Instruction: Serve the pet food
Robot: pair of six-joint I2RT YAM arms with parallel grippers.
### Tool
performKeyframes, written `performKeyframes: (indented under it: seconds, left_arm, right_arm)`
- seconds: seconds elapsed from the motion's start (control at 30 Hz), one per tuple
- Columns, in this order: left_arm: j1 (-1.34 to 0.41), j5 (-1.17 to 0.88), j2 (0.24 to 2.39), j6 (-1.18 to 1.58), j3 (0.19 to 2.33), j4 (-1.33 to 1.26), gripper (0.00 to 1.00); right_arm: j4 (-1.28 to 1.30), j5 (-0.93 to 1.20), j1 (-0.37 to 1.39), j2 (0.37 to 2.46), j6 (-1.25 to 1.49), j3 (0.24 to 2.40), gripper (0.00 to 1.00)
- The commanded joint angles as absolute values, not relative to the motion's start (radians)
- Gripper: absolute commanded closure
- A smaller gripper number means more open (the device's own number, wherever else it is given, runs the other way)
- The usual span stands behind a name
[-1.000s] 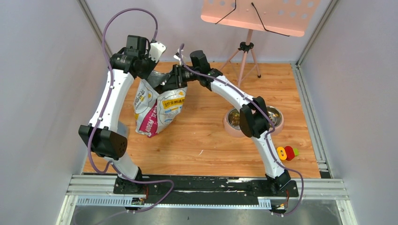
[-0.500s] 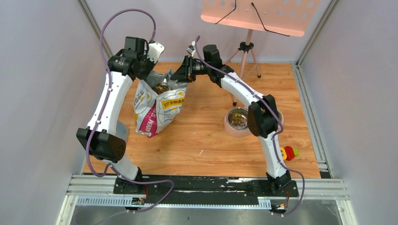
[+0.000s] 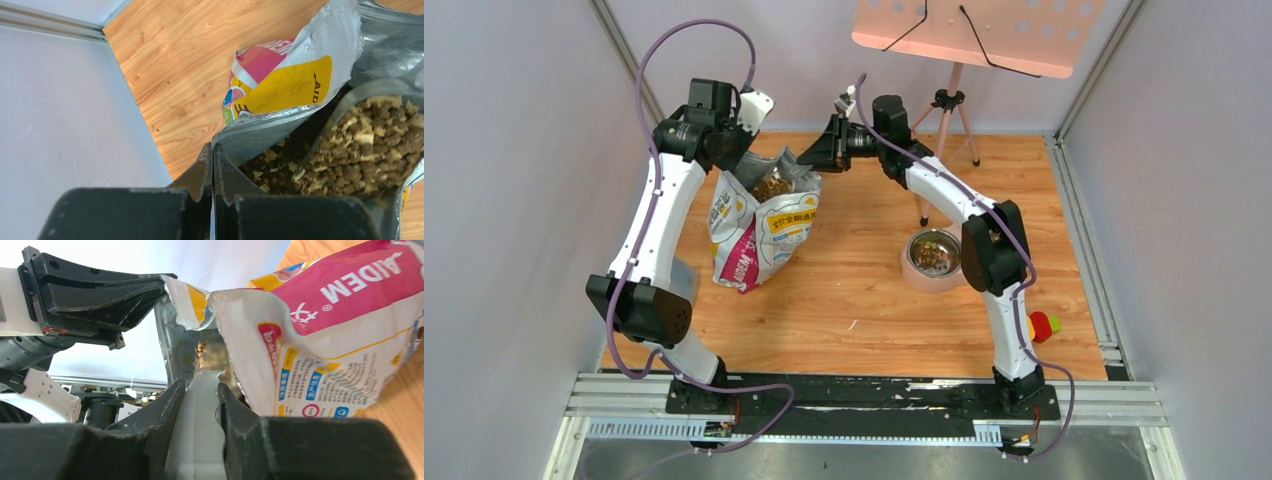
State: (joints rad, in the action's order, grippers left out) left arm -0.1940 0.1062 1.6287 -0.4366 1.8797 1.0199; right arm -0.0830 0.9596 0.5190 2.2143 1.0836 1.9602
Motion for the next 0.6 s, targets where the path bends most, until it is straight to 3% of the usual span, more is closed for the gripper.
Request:
performKeyframes:
  seconds: [0.0, 0.27, 0.57]
  left_arm:
    - [-0.187, 0.118, 1.57, -0.464, 1.903, 0.895, 1.0]
    - [-0.187, 0.115, 1.563, -0.47, 1.9, 0.889, 1.0]
    - [-0.187, 0.112, 1.549, -0.469, 1.881, 0.883, 1.0]
  right_arm:
    - [-0.053, 0.947, 0.511, 2.129, 1.025, 1.983, 1.0]
    - [0.122, 0.775, 0.552, 2.083, 0.715, 2.037, 1.0]
    - [0.142, 0.681, 0.561, 2.052, 0.654, 2.046, 1.0]
